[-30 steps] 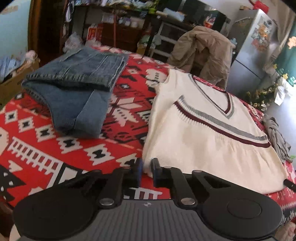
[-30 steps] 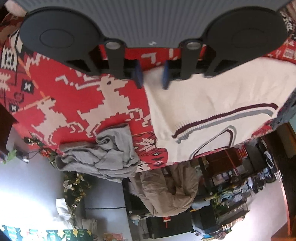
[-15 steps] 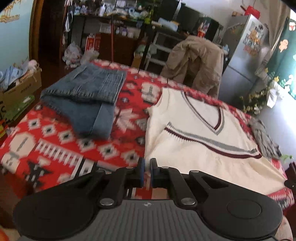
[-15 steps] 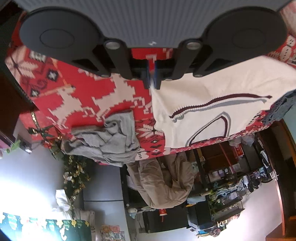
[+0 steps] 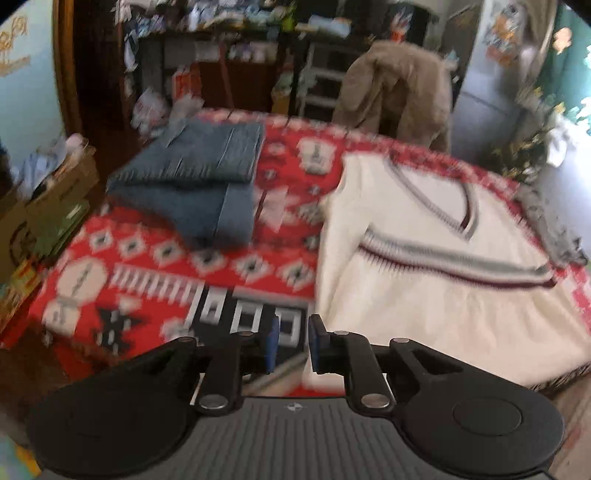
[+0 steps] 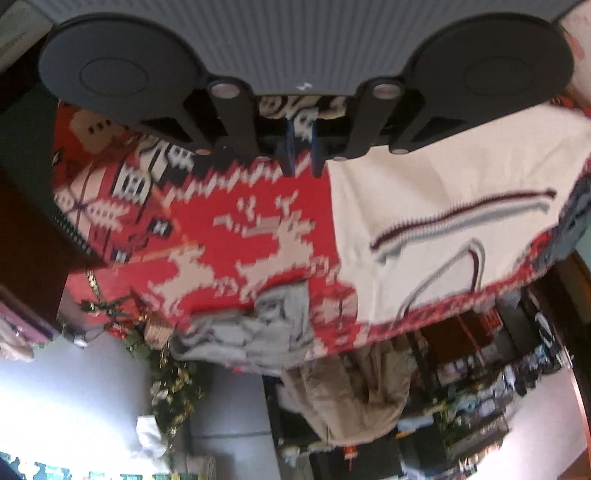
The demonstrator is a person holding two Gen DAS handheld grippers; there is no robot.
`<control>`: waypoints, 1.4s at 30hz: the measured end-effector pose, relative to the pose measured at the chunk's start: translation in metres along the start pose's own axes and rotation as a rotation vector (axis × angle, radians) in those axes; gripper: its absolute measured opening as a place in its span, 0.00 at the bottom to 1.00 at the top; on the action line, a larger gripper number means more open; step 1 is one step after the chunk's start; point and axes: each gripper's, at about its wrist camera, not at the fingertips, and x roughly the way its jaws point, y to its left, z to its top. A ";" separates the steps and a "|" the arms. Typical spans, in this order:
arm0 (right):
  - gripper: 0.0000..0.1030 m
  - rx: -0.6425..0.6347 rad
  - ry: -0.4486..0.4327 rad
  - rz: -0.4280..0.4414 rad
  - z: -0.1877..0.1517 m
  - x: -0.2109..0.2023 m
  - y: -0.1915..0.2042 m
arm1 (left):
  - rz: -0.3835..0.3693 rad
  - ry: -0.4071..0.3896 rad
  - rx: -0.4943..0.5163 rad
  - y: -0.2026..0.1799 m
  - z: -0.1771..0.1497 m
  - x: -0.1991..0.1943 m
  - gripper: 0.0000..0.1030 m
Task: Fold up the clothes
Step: 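Open both grippers wide and lower them onto the ribbed hem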
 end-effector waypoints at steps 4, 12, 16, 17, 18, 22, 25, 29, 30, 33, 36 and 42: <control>0.19 -0.075 -0.045 0.054 0.023 0.007 0.016 | -0.080 -0.052 0.067 -0.016 0.026 0.019 0.25; 0.27 -0.163 -0.045 0.146 0.054 0.070 0.056 | -0.173 0.009 0.211 -0.055 0.054 0.097 0.28; 0.30 -0.182 0.002 0.149 0.062 0.108 0.063 | -0.181 0.031 0.232 -0.058 0.056 0.116 0.29; 0.30 -0.183 0.013 0.144 0.063 0.117 0.063 | -0.187 0.037 0.234 -0.058 0.057 0.119 0.29; 0.30 -0.175 0.022 0.143 0.064 0.125 0.062 | -0.192 0.044 0.236 -0.059 0.057 0.122 0.29; 0.29 -0.123 0.057 0.158 0.066 0.148 0.058 | -0.176 0.070 0.223 -0.054 0.057 0.135 0.29; 0.16 -0.128 0.066 0.166 0.064 0.155 0.058 | -0.206 0.056 0.220 -0.054 0.058 0.135 0.09; 0.06 -0.144 0.029 0.163 0.064 0.148 0.063 | -0.173 -0.061 0.293 -0.064 0.056 0.114 0.08; 0.06 -0.140 -0.001 0.162 0.065 0.142 0.063 | -0.168 -0.078 0.289 -0.064 0.057 0.111 0.08; 0.06 -0.130 -0.031 0.158 0.069 0.138 0.063 | -0.137 -0.057 0.291 -0.064 0.055 0.123 0.08; 0.06 -0.121 0.011 0.141 0.067 0.152 0.062 | -0.112 -0.020 0.292 -0.063 0.052 0.136 0.12; 0.38 -0.117 -0.019 0.101 0.065 0.141 0.058 | -0.102 -0.045 0.186 -0.049 0.059 0.120 0.40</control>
